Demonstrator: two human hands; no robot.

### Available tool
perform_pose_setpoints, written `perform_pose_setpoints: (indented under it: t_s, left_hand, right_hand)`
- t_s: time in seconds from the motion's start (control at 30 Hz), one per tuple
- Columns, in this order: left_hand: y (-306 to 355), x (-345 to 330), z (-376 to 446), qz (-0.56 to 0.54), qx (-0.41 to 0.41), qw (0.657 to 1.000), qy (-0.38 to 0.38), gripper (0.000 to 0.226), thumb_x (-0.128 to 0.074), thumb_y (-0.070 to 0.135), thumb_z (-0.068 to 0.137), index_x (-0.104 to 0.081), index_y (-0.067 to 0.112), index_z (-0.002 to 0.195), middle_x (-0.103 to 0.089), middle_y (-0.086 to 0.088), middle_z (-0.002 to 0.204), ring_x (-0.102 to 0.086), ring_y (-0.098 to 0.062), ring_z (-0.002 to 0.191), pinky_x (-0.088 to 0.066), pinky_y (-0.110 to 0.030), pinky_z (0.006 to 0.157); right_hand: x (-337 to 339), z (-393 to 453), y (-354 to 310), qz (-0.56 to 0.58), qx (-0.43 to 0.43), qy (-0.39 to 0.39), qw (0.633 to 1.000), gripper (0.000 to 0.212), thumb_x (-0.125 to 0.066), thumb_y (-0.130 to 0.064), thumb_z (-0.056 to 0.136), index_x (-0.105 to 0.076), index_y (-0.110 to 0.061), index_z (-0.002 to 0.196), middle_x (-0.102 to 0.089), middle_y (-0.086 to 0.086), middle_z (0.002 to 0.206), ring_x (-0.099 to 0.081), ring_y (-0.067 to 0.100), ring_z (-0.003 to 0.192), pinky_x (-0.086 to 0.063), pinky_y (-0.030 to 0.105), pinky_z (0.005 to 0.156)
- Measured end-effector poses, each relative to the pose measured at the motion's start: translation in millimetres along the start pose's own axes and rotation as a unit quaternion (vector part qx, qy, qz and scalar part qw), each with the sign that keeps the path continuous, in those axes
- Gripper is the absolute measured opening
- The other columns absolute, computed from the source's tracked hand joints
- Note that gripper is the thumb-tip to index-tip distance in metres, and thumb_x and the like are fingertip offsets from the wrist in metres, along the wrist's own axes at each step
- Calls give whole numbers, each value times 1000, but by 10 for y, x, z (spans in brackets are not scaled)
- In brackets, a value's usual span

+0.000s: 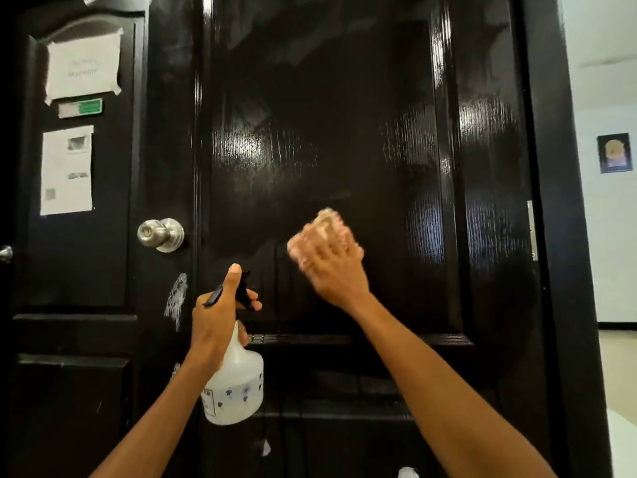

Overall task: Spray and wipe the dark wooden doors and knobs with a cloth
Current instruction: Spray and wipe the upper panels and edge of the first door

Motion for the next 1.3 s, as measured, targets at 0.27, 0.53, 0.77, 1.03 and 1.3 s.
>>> perform_pose_setpoints:
  t_s: [0.27,0.53,0.77,1.03,1.3]
  left_hand:
    - [-123,176,-62,20,10,1000,11,72,-50,68,97,-74,1,84,-77,-15,82,-50,-28,36,-44,-30,38]
    - [50,179,97,15,-27,1000,3,74,-51,66,94,-74,-4,88,-76,-19,84,-55,-21,38,-45,-28,36]
    - [48,206,148,19,-25,999,20,72,-50,68,96,-75,1,84,-77,-14,82,-53,-32,41,-45,-30,38]
    - [5,305,-20,36,-9,999,8,70,-50,62,99,-74,-3,85,-77,-14,83,-50,-24,35,-44,-30,37]
    - [54,709,201,57,-27,997,45,71,-52,64,97,-74,-2,86,-76,-16,80,-51,-25,36,-45,-30,39]
  right_hand:
    - [-191,-359,-111,-30,266,-92,959,55,-41,-46,104,-34,-34,157,-27,0,166,-17,34,155,-21,64,119]
    - [447,930,808,16,-230,34,973,57,-30,-48,106,-21,-33,160,-13,0,169,-6,32,156,0,60,122]
    - [-357,-145,-671,-11,248,-131,960,59,-39,-45,101,-30,-32,158,-24,2,167,-9,36,155,-3,61,123]
    - [-35,285,-37,-62,146,-86,984,56,-46,-37,95,-47,-29,151,-37,5,161,-29,39,150,-15,71,114]
    - [112,1141,-36,4,-95,-4,995,56,-43,-37,105,-29,-28,158,-22,6,167,-12,37,154,-9,63,120]
Point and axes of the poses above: each hand's wrist, its own z-axis towards the middle knuckle, its own x-axis out of the back of the hand, y = z × x, the point moved 4 cm from there along z, towards the middle knuckle
